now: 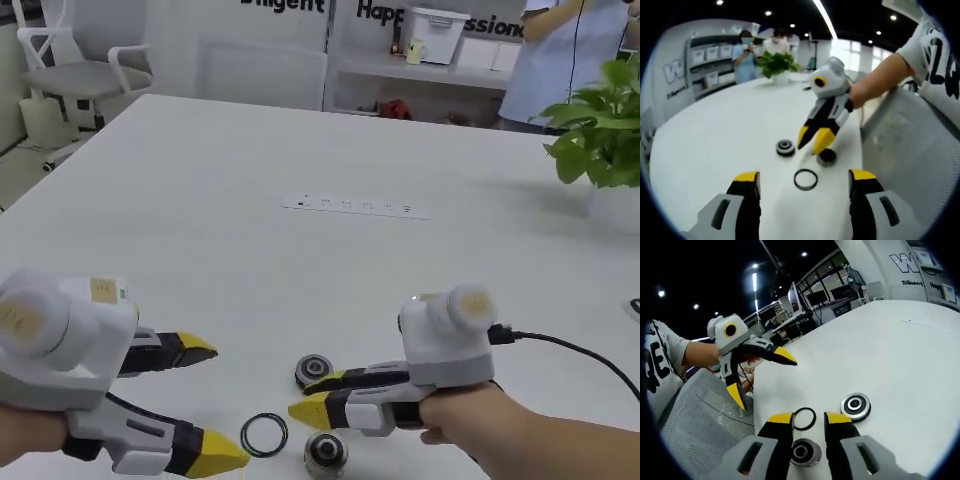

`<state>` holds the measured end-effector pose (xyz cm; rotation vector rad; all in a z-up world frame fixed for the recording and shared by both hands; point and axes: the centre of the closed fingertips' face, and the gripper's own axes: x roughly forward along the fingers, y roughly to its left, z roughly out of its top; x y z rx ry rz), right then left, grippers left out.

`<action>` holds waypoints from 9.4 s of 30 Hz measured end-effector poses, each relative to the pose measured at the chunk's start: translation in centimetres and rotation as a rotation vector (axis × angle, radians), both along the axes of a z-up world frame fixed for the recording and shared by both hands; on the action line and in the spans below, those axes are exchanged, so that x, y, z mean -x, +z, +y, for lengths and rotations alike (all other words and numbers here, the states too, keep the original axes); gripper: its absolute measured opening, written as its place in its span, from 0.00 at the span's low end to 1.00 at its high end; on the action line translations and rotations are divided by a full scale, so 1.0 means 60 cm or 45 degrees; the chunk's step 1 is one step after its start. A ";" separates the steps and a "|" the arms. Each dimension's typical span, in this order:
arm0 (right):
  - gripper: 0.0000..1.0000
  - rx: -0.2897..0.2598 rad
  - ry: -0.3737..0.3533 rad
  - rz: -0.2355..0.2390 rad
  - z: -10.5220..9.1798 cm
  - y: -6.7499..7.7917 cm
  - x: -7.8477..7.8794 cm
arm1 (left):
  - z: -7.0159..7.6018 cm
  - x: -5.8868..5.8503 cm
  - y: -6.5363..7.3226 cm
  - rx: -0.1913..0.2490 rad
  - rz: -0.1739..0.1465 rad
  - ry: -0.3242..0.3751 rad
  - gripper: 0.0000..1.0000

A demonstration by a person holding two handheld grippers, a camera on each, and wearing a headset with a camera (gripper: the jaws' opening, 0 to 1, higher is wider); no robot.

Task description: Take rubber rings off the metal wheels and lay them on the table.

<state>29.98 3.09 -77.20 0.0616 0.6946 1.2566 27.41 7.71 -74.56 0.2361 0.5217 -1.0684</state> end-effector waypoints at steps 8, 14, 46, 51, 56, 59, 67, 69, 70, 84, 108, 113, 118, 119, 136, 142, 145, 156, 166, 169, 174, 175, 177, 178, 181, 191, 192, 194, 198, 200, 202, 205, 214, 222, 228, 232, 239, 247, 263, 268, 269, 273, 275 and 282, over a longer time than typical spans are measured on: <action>0.24 -0.018 -0.023 -0.054 -0.017 0.020 -0.011 | -0.007 -0.015 0.007 0.014 0.003 0.012 0.72; 0.26 0.011 -0.029 -0.109 -0.034 0.022 -0.021 | -0.012 -0.028 0.009 0.021 0.006 0.021 0.72; 0.32 0.145 -0.028 -0.243 -0.068 -0.017 -0.066 | -0.041 -0.087 -0.006 0.027 0.008 0.023 0.65; 0.32 0.154 -0.018 -0.244 -0.066 -0.026 -0.069 | -0.047 -0.094 -0.014 0.025 0.014 0.019 0.64; 0.32 0.155 -0.013 -0.240 -0.065 -0.031 -0.070 | -0.055 -0.100 -0.021 0.022 0.022 0.006 0.62; 0.32 0.156 -0.009 -0.243 -0.064 -0.034 -0.072 | -0.058 -0.103 -0.023 0.024 0.024 0.001 0.61; 0.32 0.142 -0.007 -0.233 -0.063 -0.038 -0.074 | -0.068 -0.113 -0.033 0.019 0.029 -0.018 0.56; 0.32 0.140 -0.006 -0.232 -0.062 -0.038 -0.074 | -0.071 -0.114 -0.034 0.021 0.032 -0.022 0.55; 0.32 0.138 -0.006 -0.232 -0.062 -0.038 -0.074 | -0.072 -0.117 -0.036 0.021 0.031 -0.025 0.54; 0.32 0.120 0.009 -0.228 -0.055 -0.037 -0.074 | -0.093 -0.128 -0.045 0.016 0.042 -0.056 0.45; 0.32 0.115 0.017 -0.226 -0.054 -0.044 -0.074 | -0.119 -0.136 -0.074 -0.026 0.029 -0.111 0.20; 0.32 0.111 0.014 -0.229 -0.052 -0.044 -0.076 | -0.120 -0.141 -0.076 -0.047 -0.005 -0.099 0.16; 0.32 0.105 0.004 -0.236 -0.048 -0.044 -0.080 | -0.124 -0.136 -0.081 -0.092 -0.043 -0.125 0.14; 0.32 0.106 0.005 -0.236 -0.046 -0.045 -0.080 | -0.124 -0.138 -0.080 -0.086 -0.048 -0.121 0.14; 0.28 0.143 0.008 -0.290 -0.032 -0.054 -0.086 | -0.124 -0.139 -0.078 -0.083 -0.043 -0.082 0.13; 0.24 0.150 0.008 -0.286 -0.039 -0.054 -0.085 | -0.124 -0.139 -0.077 -0.078 -0.041 -0.075 0.13; 0.22 0.149 0.001 -0.282 -0.042 -0.055 -0.084 | -0.123 -0.139 -0.077 -0.075 -0.039 -0.070 0.13; 0.12 0.162 0.004 -0.271 -0.052 -0.058 -0.081 | -0.122 -0.138 -0.077 -0.067 -0.035 -0.054 0.13; 0.03 0.147 -0.017 -0.223 -0.057 -0.061 -0.082 | -0.122 -0.139 -0.077 -0.063 -0.042 -0.048 0.13; 0.01 0.136 -0.034 -0.199 -0.060 -0.059 -0.085 | -0.123 -0.139 -0.077 -0.064 -0.042 -0.047 0.13; 0.00 0.092 -0.113 -0.125 -0.064 -0.056 -0.092 | -0.123 -0.139 -0.078 -0.074 -0.045 -0.047 0.13; 0.00 0.086 -0.131 -0.109 -0.066 -0.055 -0.094 | -0.122 -0.139 -0.078 -0.075 -0.042 -0.042 0.13; 0.00 0.060 -0.170 -0.088 -0.070 -0.052 -0.101 | -0.122 -0.139 -0.078 -0.073 -0.033 -0.034 0.13; 0.00 0.052 -0.182 -0.076 -0.072 -0.051 -0.102 | -0.122 -0.138 -0.078 -0.073 -0.031 -0.033 0.12; 0.00 0.019 -0.214 -0.055 -0.072 -0.045 -0.106 | -0.123 -0.136 -0.077 -0.073 -0.026 -0.024 0.12; 0.00 -0.006 -0.229 -0.046 -0.066 -0.035 -0.103 | -0.125 -0.137 -0.078 -0.106 -0.041 -0.006 0.12; 0.00 -0.005 -0.227 -0.046 -0.066 -0.036 -0.103 | -0.126 -0.137 -0.078 -0.109 -0.042 -0.007 0.12; 0.00 -0.005 -0.225 -0.042 -0.066 -0.035 -0.102 | -0.126 -0.137 -0.078 -0.121 -0.052 -0.013 0.12; 0.00 -0.001 -0.216 -0.054 -0.063 -0.033 -0.100 | -0.125 -0.137 -0.079 -0.120 -0.048 -0.009 0.11; 0.00 -0.007 -0.204 -0.051 -0.061 -0.032 -0.097 | -0.126 -0.137 -0.079 -0.125 -0.053 -0.010 0.11; 0.00 -0.012 -0.189 -0.056 -0.054 -0.029 -0.092 | -0.127 -0.137 -0.079 -0.128 -0.054 -0.010 0.11; 0.00 -0.021 -0.173 -0.062 -0.046 -0.026 -0.090 | -0.126 -0.137 -0.079 -0.131 -0.052 -0.010 0.11; 0.00 -0.021 -0.159 -0.089 -0.046 -0.025 -0.088 | -0.126 -0.135 -0.077 -0.126 -0.061 -0.006 0.12; 0.00 -0.044 -0.220 -0.051 -0.059 -0.022 -0.097 | -0.126 -0.133 -0.076 -0.120 -0.077 -0.029 0.13; 0.00 -0.059 -0.224 -0.040 -0.057 -0.018 -0.096 | -0.121 -0.128 -0.074 -0.114 -0.065 -0.052 0.15; 0.00 -0.069 -0.223 -0.034 -0.055 -0.014 -0.095 | -0.120 -0.117 -0.063 -0.087 -0.065 -0.084 0.21; 0.00 -0.088 -0.220 -0.028 -0.051 -0.005 -0.091 | -0.124 -0.101 -0.044 -0.027 -0.052 -0.117 0.34; 0.00 -0.114 -0.210 -0.021 -0.045 0.009 -0.085 | -0.113 -0.094 -0.017 0.030 -0.051 -0.100 0.43; 0.00 -0.158 -0.168 -0.002 -0.030 0.033 -0.063 | -0.089 -0.060 0.020 0.083 -0.056 -0.105 0.57; 0.00 -0.169 -0.148 0.011 -0.024 0.037 -0.055 | -0.081 -0.048 0.022 0.090 -0.054 -0.107 0.60; 0.00 -0.171 -0.145 0.013 -0.023 0.038 -0.053 | -0.079 -0.047 0.022 0.090 -0.053 -0.105 0.60; 0.00 -0.177 -0.127 0.028 -0.017 0.039 -0.046 | -0.069 -0.040 0.020 0.085 -0.048 -0.101 0.62; 0.00 -0.175 -0.116 0.033 -0.014 0.038 -0.042 | -0.064 -0.037 0.019 0.083 -0.045 -0.097 0.63; 0.00 -0.163 -0.068 0.061 -0.001 0.030 -0.024 | -0.046 -0.025 0.019 0.080 -0.041 -0.088 0.65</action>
